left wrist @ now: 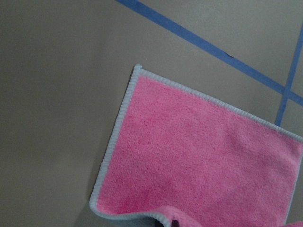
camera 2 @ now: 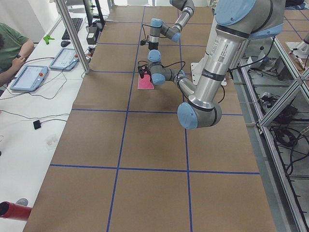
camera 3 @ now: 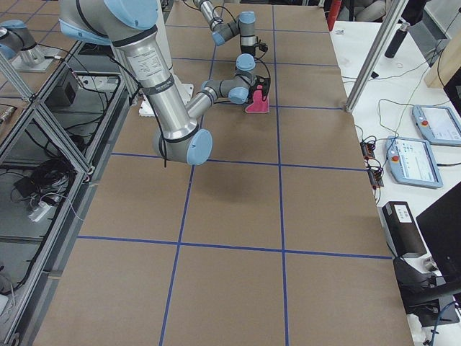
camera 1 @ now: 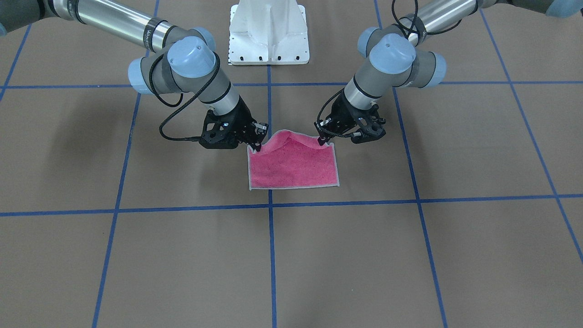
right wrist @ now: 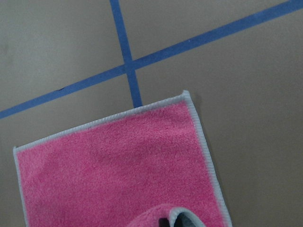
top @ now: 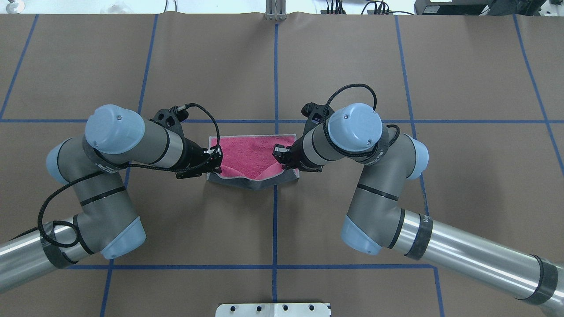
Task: Fold towel twice with both arms
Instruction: 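Lift both towel edges and fold them toward the robot over the near half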
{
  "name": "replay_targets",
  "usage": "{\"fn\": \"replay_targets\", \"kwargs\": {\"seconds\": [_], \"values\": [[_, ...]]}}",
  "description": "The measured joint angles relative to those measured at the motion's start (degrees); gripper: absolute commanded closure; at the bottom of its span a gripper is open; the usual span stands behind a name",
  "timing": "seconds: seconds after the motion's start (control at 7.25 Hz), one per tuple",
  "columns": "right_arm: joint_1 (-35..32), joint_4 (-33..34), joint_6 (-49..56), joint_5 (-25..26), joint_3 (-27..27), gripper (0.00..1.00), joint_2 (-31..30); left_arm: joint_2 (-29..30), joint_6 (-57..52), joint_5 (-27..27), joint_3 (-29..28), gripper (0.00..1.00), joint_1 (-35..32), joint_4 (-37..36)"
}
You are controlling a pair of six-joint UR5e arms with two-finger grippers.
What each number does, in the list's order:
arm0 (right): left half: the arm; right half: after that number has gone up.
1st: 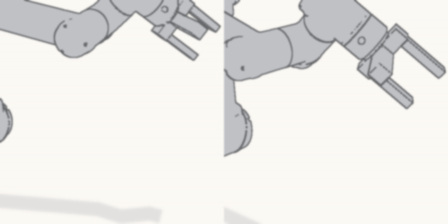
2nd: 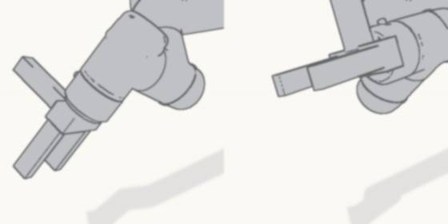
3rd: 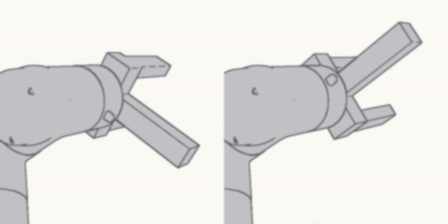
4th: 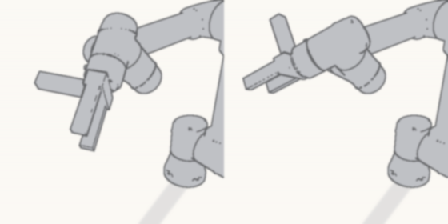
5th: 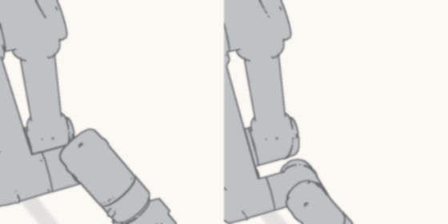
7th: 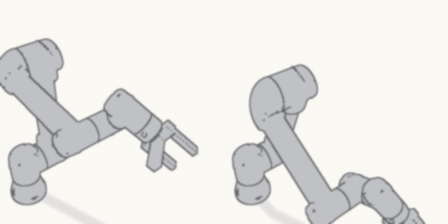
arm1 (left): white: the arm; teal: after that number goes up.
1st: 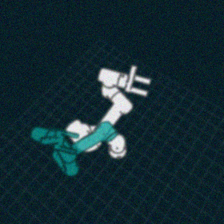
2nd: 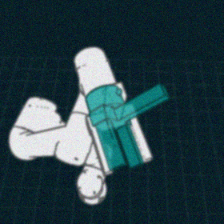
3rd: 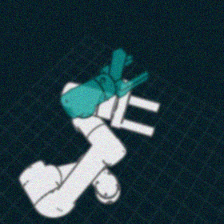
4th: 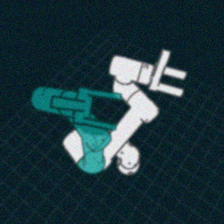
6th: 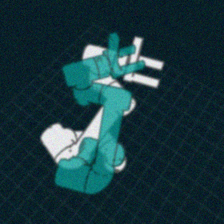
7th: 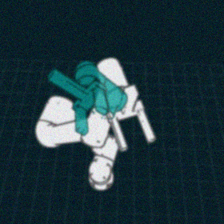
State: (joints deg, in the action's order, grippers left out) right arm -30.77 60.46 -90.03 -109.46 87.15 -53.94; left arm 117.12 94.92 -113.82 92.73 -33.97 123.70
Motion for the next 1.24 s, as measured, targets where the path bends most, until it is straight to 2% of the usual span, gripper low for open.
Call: {"fn": "replay_targets", "kwargs": {"seconds": [0.41,1.24], "values": [[-0.3,-2.6,-0.1,0.2,-3.3,1.00,0.7,0.3,-0.1,0.0,-1.6,1.00,-1.4,0.1],[-2.8,-3.3,-0.5,0.2,-4.3,1.00,0.8,0.2,-0.1,0.0,-3.1,1.00,-2.0,0.2]]}}
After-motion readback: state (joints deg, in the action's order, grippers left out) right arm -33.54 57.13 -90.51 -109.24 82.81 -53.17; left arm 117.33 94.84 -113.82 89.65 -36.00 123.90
